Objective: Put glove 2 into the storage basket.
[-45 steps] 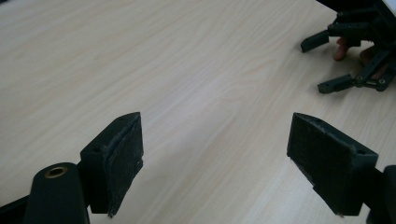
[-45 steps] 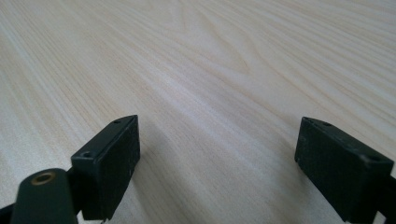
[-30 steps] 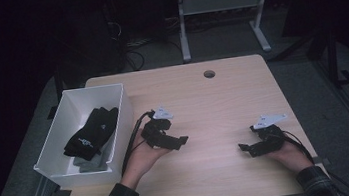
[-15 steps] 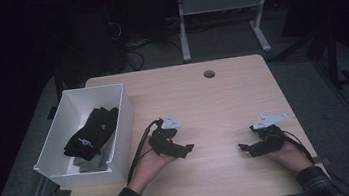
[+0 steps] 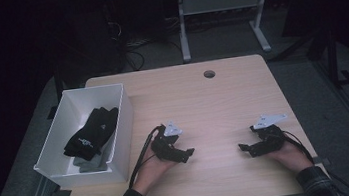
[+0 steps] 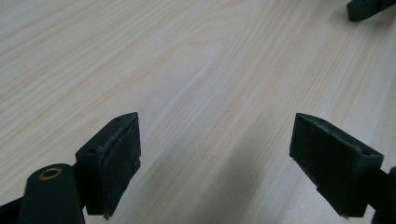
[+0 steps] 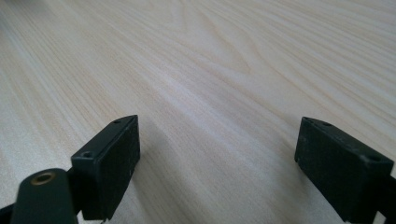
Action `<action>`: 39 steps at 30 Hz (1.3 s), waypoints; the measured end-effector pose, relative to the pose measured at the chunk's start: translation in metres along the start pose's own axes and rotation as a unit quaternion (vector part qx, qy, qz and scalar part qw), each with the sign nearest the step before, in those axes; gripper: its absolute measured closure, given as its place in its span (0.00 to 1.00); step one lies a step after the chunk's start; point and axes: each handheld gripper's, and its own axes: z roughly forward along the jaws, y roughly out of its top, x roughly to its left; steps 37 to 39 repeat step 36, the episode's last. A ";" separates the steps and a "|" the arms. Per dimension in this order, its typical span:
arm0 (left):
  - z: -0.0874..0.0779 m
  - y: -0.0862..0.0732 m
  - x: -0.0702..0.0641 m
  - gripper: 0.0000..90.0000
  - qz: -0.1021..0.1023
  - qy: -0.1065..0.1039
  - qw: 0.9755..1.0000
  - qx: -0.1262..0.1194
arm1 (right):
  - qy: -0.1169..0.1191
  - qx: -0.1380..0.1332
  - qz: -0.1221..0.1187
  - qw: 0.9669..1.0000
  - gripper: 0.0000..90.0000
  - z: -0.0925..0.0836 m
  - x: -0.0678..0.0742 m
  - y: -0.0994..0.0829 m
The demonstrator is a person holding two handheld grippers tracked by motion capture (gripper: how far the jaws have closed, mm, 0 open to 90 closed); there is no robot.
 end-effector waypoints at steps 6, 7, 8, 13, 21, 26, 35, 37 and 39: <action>0.005 -0.006 0.000 0.17 0.007 0.006 1.000 0.001 | 0.001 0.000 0.000 1.000 0.16 0.000 0.000 0.000; 0.006 -0.007 -0.001 0.17 0.007 0.006 1.000 -0.003 | 0.001 0.000 0.000 1.000 0.16 0.000 0.000 0.000; 0.007 -0.007 -0.001 0.17 0.009 0.007 1.000 -0.005 | 0.001 0.000 0.000 1.000 0.16 0.000 0.000 0.000; 0.013 -0.014 0.000 0.16 0.011 0.007 1.000 0.000 | 0.001 0.000 0.000 1.000 0.16 0.000 0.000 0.000; 0.015 -0.016 -0.001 0.14 0.021 -0.003 1.000 -0.017 | 0.002 0.001 0.000 1.000 0.16 0.000 0.001 0.000; 0.015 -0.017 -0.001 0.14 0.021 -0.003 1.000 -0.017 | 0.003 0.002 0.002 1.000 0.16 0.000 0.001 0.000; 0.015 -0.017 -0.001 0.14 0.021 -0.003 1.000 -0.017 | 0.004 0.002 0.001 1.000 0.16 0.000 0.001 0.000; 0.015 -0.017 -0.001 0.14 0.021 -0.003 1.000 -0.017 | 0.004 0.001 0.001 1.000 0.16 0.000 0.001 0.000; 0.015 -0.017 -0.001 0.14 0.021 -0.003 1.000 -0.017 | 0.004 0.001 0.001 1.000 0.16 0.000 0.001 0.000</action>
